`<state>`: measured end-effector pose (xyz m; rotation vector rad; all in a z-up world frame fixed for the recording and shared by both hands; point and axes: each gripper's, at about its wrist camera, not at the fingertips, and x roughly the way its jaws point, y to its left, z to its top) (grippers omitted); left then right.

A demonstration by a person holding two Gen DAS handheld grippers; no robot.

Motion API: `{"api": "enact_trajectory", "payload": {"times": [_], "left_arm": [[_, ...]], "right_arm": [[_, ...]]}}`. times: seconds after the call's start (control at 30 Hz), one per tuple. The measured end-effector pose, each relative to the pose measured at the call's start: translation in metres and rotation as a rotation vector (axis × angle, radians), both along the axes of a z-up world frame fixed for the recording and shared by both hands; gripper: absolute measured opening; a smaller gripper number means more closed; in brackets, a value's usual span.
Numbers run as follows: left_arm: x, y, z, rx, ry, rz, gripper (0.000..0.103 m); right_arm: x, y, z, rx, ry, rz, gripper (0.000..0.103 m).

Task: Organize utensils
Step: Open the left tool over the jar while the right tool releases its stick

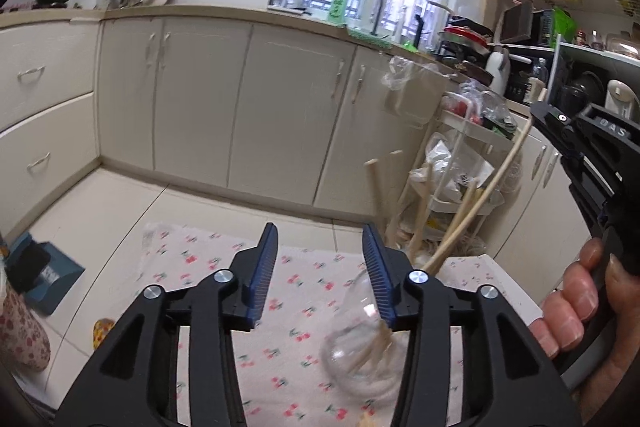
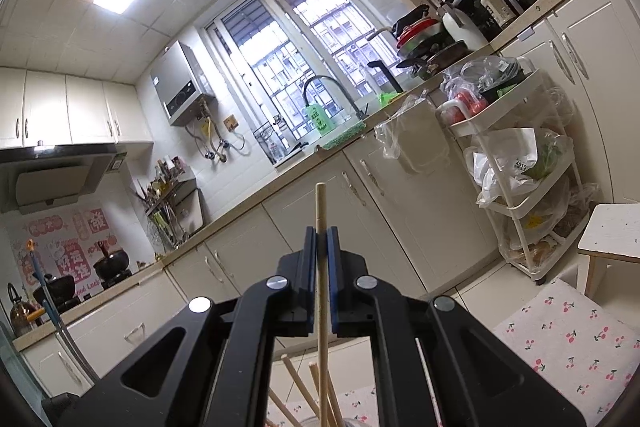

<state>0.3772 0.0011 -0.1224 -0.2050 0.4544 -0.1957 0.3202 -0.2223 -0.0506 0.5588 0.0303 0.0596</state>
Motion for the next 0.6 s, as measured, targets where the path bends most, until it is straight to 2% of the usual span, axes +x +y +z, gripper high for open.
{"api": "enact_trajectory", "payload": {"times": [0.23, 0.37, 0.6], "left_arm": [[-0.004, 0.021, -0.017, -0.01, 0.058, 0.026, 0.045], [-0.01, 0.025, -0.021, -0.016, 0.071, 0.025, 0.047], [-0.017, 0.03, -0.025, -0.019, 0.104, 0.025, 0.051]], "right_arm": [[-0.004, 0.02, -0.013, -0.109, 0.056, 0.071, 0.007], [-0.006, 0.037, -0.025, -0.191, 0.12, 0.118, 0.007], [-0.003, 0.05, -0.046, -0.244, 0.238, 0.171, 0.007]]}}
